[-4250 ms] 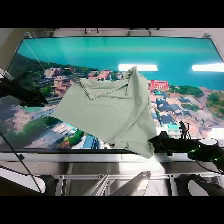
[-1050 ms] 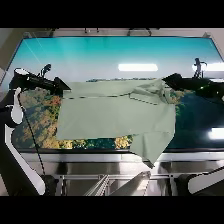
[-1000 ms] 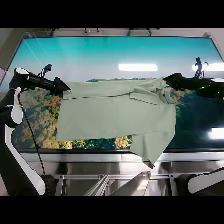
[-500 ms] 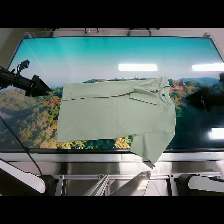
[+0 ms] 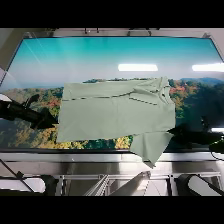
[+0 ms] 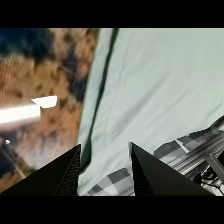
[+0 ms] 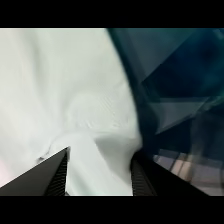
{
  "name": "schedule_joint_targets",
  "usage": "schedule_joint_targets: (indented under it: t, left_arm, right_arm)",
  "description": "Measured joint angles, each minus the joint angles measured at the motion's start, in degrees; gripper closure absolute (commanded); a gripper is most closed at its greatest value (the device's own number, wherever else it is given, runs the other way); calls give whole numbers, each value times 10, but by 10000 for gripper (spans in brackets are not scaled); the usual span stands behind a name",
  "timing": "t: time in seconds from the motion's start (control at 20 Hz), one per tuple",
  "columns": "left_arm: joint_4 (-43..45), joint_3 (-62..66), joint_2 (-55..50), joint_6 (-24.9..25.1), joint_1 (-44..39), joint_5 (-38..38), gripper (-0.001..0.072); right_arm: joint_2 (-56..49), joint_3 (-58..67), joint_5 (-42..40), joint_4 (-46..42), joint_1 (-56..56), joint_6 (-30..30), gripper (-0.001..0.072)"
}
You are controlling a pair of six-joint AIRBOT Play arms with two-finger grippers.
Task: Fold the shirts.
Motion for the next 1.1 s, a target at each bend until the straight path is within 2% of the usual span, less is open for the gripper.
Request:
schedule_joint_targets:
  t: [0.15, 0.2, 0.35, 0.4, 0.45, 0.5, 0.6, 0.8, 0.9, 0.95, 1.1]
  left_arm:
    - [-9, -54, 8, 2, -1, 25, 372]
    - [-10, -65, 8, 3, -5, 32, 412]
    - [-17, -75, -3, 6, -25, 39, 421]
    - [-20, -70, -10, 8, -36, 35, 612]
    - [-19, -66, -17, 9, -46, 36, 685]
    - [-24, -58, -23, 12, -57, 34, 685]
    - [-27, -44, -32, 13, -74, 35, 685]
    - [-36, -19, -39, 14, -79, 40, 685]
    - [-38, -9, -40, 14, -68, 52, 685]
    - [-40, -7, -41, 13, -62, 52, 685]
    - [-42, -10, -41, 12, -48, 53, 684]
  right_arm:
    - [-27, -19, -9, 37, 51, -17, 251]
    - [-33, -23, -11, 47, 70, -23, 251]
    - [-38, -28, -9, 62, 101, -35, 251]
    - [-39, -29, -9, 64, 107, -38, 251]
    - [-40, -29, -9, 64, 110, -40, 253]
    - [-40, -30, -8, 66, 113, -41, 260]
    - [-40, -31, -8, 60, 116, -44, 414]
    - [-40, -31, 34, 31, 108, -57, 421]
    - [-32, -31, 58, 11, 85, -63, 634]
    - [-26, -30, 75, 15, 72, -64, 687]
    - [-6, -29, 101, 36, 49, -68, 691]
